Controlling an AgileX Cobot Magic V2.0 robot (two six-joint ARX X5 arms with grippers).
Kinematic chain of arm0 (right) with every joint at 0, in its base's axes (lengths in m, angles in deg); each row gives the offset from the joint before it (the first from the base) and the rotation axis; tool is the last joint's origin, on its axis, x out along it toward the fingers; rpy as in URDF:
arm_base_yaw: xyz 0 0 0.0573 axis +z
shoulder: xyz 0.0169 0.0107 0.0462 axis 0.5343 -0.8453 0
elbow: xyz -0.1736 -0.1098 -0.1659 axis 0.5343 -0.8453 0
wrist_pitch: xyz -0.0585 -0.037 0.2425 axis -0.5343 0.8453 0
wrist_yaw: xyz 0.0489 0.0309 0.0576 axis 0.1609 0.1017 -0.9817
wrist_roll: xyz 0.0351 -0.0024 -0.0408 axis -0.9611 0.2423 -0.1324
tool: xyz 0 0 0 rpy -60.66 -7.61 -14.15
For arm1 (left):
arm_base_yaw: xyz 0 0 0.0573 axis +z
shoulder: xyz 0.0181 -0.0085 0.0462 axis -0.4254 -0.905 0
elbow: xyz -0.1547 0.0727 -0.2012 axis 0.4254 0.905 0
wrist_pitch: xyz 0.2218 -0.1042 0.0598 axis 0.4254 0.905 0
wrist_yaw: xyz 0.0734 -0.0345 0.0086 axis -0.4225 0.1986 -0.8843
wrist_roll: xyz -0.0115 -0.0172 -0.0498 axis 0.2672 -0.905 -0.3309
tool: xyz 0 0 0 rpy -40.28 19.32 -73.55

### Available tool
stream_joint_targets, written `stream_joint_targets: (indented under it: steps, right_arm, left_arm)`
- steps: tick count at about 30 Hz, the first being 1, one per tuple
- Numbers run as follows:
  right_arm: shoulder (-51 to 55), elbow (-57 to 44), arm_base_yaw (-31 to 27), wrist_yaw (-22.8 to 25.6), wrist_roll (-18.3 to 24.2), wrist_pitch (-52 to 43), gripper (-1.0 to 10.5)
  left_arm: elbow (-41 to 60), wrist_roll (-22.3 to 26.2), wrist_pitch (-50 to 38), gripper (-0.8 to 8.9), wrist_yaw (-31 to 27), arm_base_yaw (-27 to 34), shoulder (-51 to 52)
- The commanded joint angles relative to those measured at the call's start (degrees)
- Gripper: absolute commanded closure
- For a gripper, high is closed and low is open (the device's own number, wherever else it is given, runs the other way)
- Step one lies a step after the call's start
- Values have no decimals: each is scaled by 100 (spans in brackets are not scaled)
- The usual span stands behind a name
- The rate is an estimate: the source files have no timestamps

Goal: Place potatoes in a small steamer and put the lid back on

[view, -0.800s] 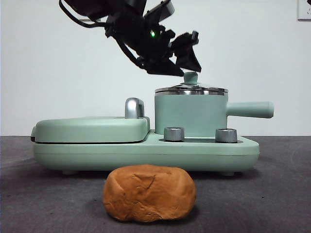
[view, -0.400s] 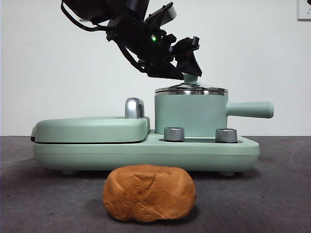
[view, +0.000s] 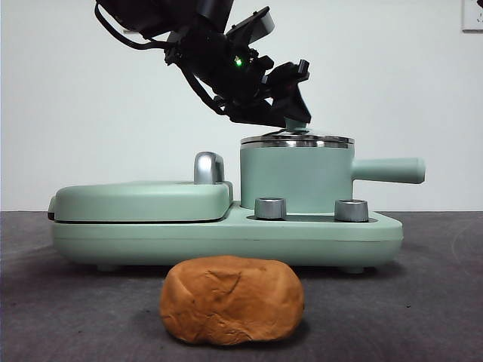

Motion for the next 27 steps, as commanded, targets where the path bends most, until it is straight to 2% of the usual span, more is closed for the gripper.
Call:
stream_joint_targets:
  steps: [1,15,22,27]
  right_arm:
    - [-22,101,24,9,-103,-55,652]
    - [-20,101,24,7,-107,-48,652]
    - [-20,101,24,7,-107,-11,652]
    - [-20,101,24,4,-107,-11,652]
  left_arm:
    - [-155,68,-2,811,-26,-57,-186]
    - [-326,72,173,807,-57,-61,57]
    - [-337,77,474,807,-195,-11,688]
    - [-337,72,1038,807,-195,72,1261]
